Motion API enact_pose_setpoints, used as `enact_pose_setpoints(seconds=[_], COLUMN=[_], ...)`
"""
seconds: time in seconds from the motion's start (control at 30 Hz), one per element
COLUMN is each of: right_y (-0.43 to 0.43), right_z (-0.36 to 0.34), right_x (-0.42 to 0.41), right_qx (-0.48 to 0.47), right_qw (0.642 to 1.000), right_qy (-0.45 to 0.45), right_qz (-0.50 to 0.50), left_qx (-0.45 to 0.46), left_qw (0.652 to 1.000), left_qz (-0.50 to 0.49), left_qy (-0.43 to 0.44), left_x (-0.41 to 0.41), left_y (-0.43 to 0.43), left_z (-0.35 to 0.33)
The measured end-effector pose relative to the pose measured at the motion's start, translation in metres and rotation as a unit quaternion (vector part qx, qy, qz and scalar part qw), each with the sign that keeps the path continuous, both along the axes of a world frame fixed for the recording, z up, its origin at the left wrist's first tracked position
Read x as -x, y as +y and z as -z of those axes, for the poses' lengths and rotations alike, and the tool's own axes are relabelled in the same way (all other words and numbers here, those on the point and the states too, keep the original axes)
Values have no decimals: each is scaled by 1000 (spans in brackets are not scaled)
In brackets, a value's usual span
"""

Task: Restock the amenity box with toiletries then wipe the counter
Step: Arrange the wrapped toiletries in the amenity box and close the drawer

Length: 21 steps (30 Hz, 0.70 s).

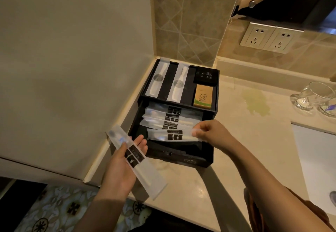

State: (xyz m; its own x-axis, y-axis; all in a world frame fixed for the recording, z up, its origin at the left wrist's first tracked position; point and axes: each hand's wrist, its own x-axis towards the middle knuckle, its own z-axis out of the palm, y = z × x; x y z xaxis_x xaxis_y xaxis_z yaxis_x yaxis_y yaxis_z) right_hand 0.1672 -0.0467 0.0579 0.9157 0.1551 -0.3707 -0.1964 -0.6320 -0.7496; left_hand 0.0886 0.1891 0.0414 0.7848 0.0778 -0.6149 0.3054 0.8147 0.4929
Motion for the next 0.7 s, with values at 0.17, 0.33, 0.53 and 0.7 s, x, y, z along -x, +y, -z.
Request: enact_pose_setpoints(seconds=[0.17,0.33,0.53,0.7], right_y=[30,41,42,43], right_z=[37,54,69,67], right_x=[-8,-13,-13,-10], right_qx=[141,302,373,365], right_qw=[989,941,914,910], right_qy=[-37,-132,-143,-183], right_qz=[-23,-72,-70,-70], left_qx=[-9,-21,-24,-31], left_qw=[1000,1000,1000,999], left_qz=[3,13,12,10], left_qy=[-8,-6,6,12], left_x=[2,3,5,3], left_y=[-3,-1,1,-1], left_z=[-1,0,2,1])
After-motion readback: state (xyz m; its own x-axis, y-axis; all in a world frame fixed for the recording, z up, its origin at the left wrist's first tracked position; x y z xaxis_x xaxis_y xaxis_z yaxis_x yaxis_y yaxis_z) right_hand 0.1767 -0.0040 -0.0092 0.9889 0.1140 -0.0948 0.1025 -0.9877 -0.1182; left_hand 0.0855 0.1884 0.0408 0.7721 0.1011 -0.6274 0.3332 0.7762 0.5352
